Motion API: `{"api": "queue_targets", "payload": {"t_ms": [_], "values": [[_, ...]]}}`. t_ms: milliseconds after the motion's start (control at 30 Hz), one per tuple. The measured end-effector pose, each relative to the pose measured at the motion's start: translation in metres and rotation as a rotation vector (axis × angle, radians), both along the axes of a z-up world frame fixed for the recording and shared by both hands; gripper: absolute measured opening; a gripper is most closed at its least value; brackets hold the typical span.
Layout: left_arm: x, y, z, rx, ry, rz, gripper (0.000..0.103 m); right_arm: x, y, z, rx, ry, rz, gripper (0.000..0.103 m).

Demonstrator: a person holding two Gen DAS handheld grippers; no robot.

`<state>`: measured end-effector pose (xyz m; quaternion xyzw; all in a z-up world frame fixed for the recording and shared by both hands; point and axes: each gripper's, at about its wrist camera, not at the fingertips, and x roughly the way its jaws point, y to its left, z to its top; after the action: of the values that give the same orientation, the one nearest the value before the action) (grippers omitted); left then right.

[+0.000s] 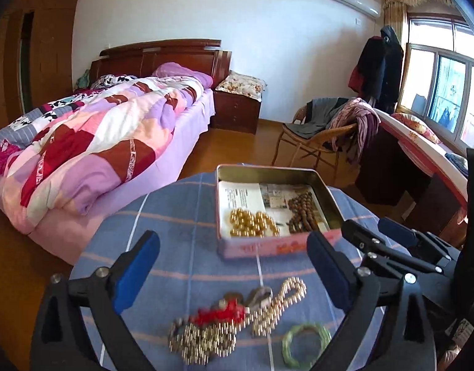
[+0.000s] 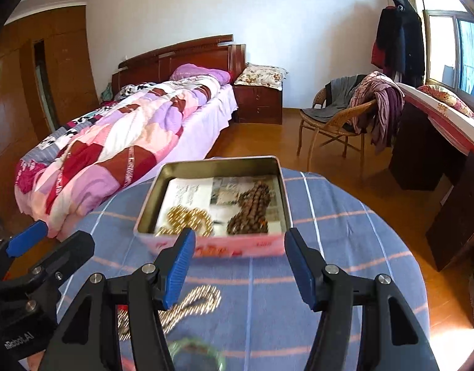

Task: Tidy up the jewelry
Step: 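Grasp the silver bangle inside the pink bangle with the left gripper and lift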

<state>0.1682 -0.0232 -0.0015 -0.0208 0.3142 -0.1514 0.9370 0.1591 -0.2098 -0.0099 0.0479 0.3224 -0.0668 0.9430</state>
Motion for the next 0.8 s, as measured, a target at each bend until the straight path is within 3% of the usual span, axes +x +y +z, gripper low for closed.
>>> {"api": "queue_targets", "payload": {"t_ms": [567,800], "values": [[-0.090,0.026,-0.032,0.071,-0.020,0.007,0.101,-0.100,0.019,-0.020,0.002,0.013,-0.011,0.061],[-0.112,0.040,-0.059,0.091,0.020,-0.037,0.101,-0.130,0.002,-0.040,0.050,0.035,-0.057,0.061]]}}
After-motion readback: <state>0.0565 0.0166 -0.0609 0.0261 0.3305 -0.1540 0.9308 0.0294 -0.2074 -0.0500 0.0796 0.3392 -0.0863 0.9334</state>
